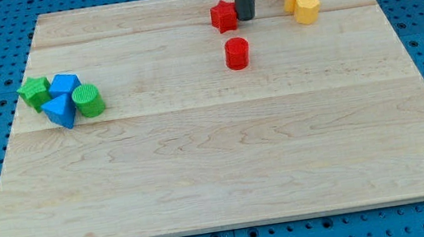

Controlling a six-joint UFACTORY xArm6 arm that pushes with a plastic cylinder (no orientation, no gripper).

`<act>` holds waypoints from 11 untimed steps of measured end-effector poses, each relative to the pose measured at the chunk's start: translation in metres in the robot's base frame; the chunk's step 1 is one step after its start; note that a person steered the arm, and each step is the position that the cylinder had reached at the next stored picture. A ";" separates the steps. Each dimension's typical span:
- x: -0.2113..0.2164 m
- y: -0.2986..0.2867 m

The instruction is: Move your arm towards the center left side of the board

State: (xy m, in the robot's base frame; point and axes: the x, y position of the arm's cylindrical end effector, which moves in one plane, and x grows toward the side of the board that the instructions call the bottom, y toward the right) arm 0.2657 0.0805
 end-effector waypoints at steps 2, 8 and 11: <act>-0.028 0.012; -0.062 0.046; -0.062 0.047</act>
State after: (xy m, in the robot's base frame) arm 0.2034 0.1275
